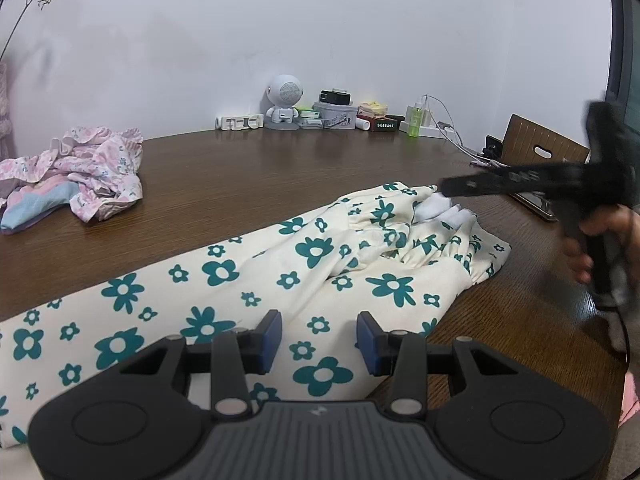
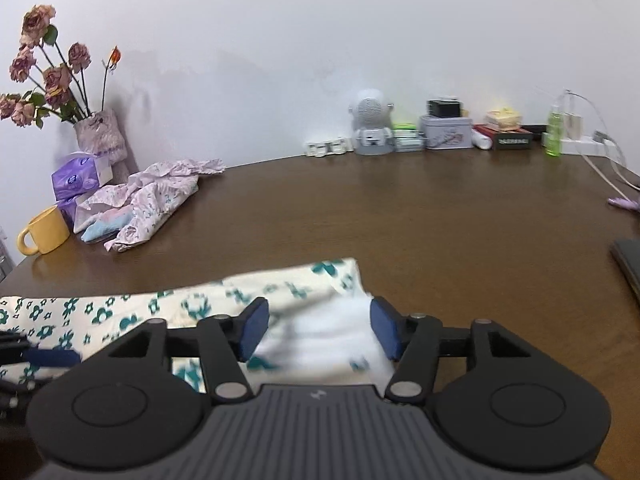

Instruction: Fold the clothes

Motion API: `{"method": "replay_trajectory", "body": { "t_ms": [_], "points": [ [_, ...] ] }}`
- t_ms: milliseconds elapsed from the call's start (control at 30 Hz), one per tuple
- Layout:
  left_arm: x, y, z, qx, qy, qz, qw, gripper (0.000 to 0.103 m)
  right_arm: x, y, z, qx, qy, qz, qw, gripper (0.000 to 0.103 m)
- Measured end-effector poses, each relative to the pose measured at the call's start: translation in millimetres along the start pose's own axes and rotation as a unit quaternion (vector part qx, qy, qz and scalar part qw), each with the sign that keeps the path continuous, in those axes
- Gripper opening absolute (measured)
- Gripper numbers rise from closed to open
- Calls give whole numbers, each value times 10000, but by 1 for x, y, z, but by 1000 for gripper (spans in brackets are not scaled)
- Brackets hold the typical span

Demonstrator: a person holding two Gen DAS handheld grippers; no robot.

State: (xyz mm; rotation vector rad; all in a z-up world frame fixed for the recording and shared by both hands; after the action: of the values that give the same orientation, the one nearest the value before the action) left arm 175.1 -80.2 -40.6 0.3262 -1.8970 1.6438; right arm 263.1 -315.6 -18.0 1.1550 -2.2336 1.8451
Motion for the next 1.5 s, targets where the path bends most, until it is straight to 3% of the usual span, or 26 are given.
{"method": "replay_trajectory", "body": {
  "t_ms": [133, 200, 233, 367, 533, 633, 700, 733, 867, 1100, 1400, 1500],
  "points": [
    [1, 1, -1, 17, 31, -6, 10000, 40, -28, -7, 8, -311, -107, -209, 9992, 59],
    [1, 1, -2, 60, 70, -15, 10000, 40, -34, -5, 11, -520, -264, -236, 9980, 40],
    [1, 1, -3, 81, 89, -20, 9999, 40, -34, -5, 10, -600, -396, -189, 9972, 38],
    [0, 0, -3, 83, 111, -20, 9999, 40, -32, -8, 9, -778, -838, 26, 9934, 39],
    [0, 0, -3, 70, 106, -17, 9999, 41, -42, -10, 10, -747, -1240, -102, 9894, 38],
    [0, 0, -3, 73, 107, -17, 9999, 41, -49, -3, 7, -786, -1412, -417, 9860, 25],
    [0, 0, -3, 84, 116, -19, 9999, 41, -47, 0, 5, -859, -1555, -515, 9828, 6],
    [-1, 0, -3, 88, 121, -21, 9999, 41, -44, 1, 5, -931, -1639, -509, 9808, 5],
    [-1, 0, -3, 80, 130, -21, 9999, 41, -28, -6, 9, -1261, -1769, -310, 9756, 4],
    [-2, 0, -5, 82, 140, -21, 9999, 41, -39, 9, 25, -1306, -1099, -686, 9829, 11],
    [-2, 0, -5, 96, 157, -21, 9998, 41, -10, 6, 45, -1274, -451, -246, 9905, 14],
    [-2, 0, -4, 79, 148, -16, 9999, 41, -3, -2, 33, -1085, -603, 28, 9923, 26]
  ]
}}
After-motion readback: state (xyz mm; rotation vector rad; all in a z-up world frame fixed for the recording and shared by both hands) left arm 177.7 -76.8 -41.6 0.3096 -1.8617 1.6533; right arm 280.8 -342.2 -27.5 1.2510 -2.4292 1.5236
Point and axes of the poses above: each gripper's, at about its wrist camera, not at the fingertips, and x roughly against the way its jaws point, z to its right, y to its underside, the point moved 9 cm from there along -x, roughly the way its jaws point, and after that the axes turned 15 degrees about -y, right-handed, at the moved point
